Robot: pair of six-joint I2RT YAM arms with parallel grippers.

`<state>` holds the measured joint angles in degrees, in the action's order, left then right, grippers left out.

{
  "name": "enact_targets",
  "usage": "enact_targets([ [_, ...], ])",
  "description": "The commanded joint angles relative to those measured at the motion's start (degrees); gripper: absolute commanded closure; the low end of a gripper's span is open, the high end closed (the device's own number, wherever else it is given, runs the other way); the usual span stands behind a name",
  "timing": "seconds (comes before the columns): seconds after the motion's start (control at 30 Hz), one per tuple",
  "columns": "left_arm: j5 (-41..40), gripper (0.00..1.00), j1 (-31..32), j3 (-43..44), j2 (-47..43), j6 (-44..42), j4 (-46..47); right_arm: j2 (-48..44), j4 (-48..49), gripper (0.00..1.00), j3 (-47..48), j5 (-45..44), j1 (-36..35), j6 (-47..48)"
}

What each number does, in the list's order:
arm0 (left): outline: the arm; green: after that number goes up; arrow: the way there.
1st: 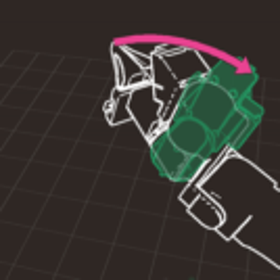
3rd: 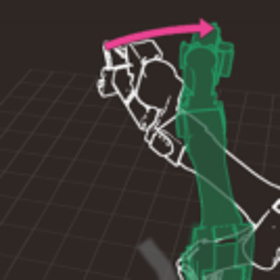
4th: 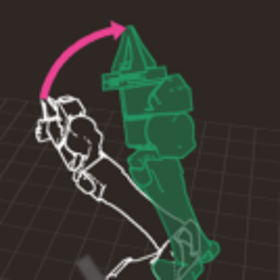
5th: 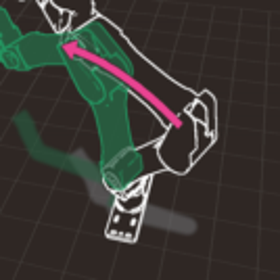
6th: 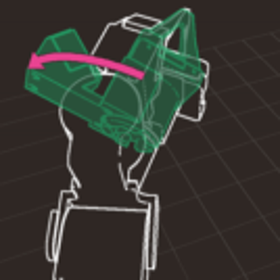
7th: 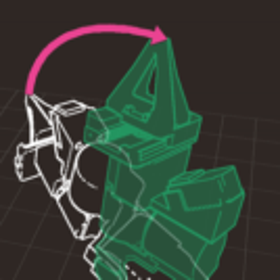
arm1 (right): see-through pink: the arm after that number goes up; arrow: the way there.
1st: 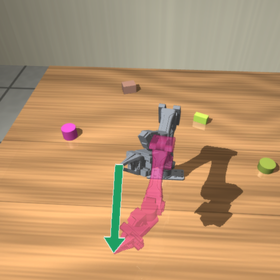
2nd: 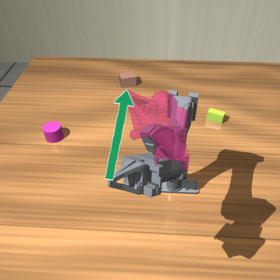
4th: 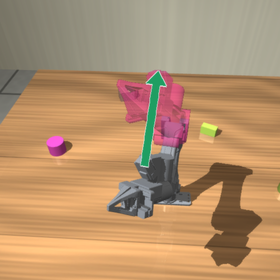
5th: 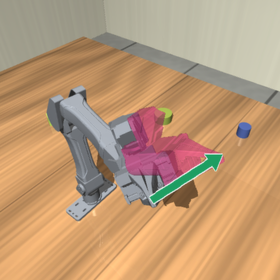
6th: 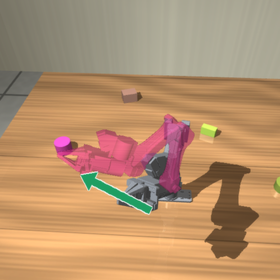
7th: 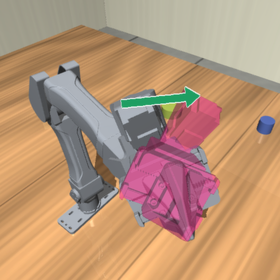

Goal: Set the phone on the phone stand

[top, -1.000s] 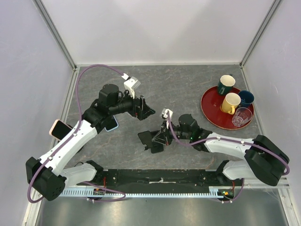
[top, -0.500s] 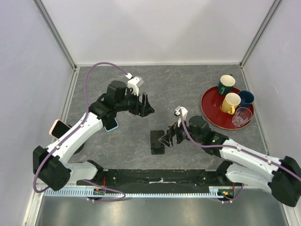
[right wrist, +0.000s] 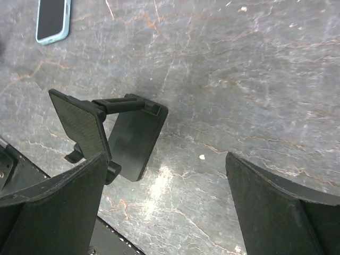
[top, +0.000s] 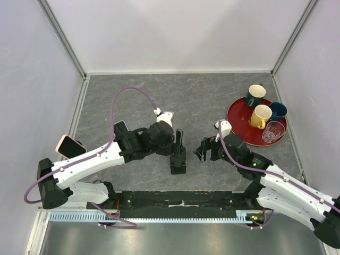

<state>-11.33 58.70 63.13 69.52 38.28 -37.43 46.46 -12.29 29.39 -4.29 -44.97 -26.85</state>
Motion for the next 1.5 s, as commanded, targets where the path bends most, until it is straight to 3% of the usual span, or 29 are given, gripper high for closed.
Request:
enact_targets([
  [0.0,-18.79,0.07,5.98,4.35,3.34,20.19,-10.36,-6.97,-4.66,0.02,0.41,-5.11,0.32,-1.27],
  [0.1,-23.29,0.04,8.18,10.15,8.85,28.94,-20.01,-11.37,-6.34,0.02,-0.47,-5.55,0.32,-1.19],
  [0.3,-26.99,0.02,13.20,17.55,18.89,31.49,-27.07,-16.66,-7.04,0.02,-0.74,-5.20,0.32,-1.45],
  [0.77,-27.25,0.00,12.85,23.70,28.74,36.15,-29.01,-18.85,-7.74,0.02,-1.00,-4.84,0.32,-1.80],
  [1.47,-28.48,0.00,10.30,23.61,32.96,39.24,-27.52,-19.83,-7.57,0.02,-2.05,-5.64,0.32,-2.06],
])
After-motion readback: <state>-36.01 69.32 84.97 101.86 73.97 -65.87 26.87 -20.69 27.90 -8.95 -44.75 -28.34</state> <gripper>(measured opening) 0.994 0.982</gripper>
